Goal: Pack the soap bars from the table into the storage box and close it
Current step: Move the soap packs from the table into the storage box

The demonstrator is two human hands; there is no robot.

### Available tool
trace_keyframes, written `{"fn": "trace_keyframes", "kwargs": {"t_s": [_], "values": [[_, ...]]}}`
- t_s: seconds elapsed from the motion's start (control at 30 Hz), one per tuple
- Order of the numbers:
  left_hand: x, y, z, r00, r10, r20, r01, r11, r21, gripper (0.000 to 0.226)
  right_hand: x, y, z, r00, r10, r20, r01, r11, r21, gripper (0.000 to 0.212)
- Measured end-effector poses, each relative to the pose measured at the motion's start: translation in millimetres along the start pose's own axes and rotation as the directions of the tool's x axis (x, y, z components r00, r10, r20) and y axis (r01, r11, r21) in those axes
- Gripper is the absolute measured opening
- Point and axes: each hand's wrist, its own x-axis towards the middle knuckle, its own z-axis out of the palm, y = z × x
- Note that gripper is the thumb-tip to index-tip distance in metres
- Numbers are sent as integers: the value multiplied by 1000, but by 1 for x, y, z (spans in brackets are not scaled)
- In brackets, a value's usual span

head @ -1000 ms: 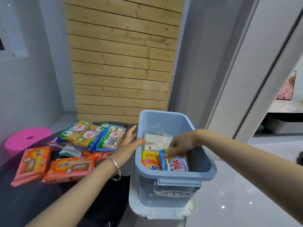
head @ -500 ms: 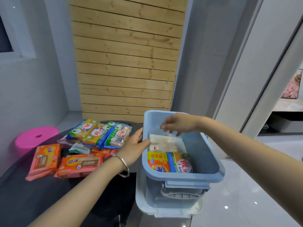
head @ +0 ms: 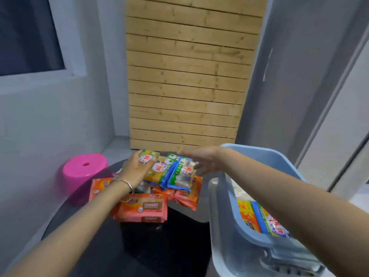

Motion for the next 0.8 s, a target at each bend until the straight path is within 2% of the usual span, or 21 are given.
{"fn": "trace_keyframes", "kwargs": {"t_s": [0.1, 0.2, 0.3, 0.43, 0.53, 0.6, 0.67, 0.7, 0.8], "values": [[30, -20, -9, 995, -98, -13, 99, 971, 218, 67, 21, -4, 15, 979, 201, 8, -201, 979, -12, 82], [56, -37, -10, 972, -225, 61, 204, 948, 243, 69, 43, -8, 19, 942, 337, 10, -334, 929, 157, 86], [70, -39, -9, 954, -280, 109, 249, 939, 239, 66, 64, -3, 16, 918, 396, -17, -373, 878, 298, 72], [79, -43, -6, 948, -310, 74, 278, 918, 282, 62, 72, 10, 16, 907, 417, -61, -383, 875, 296, 49], [76, -44, -1, 955, -287, 73, 274, 949, 158, 50, 69, 9, 20, 920, 374, -117, -337, 907, 254, 24], [76, -48, -1, 953, -293, 76, 293, 956, 16, 44, 70, 9, 22, 937, 327, -121, -294, 928, 228, 24], [76, -50, -6, 927, -364, 87, 373, 915, -153, 54, 70, 7, 23, 951, 288, -115, -255, 936, 242, 37], [74, -50, -9, 915, -393, 90, 403, 889, -215, 59, 72, 7, 21, 956, 271, -112, -237, 939, 248, 36], [65, -38, -19, 921, -386, 50, 378, 856, -353, 48, 62, -2, 9, 983, 153, -101, -120, 953, 277, 13]]}}
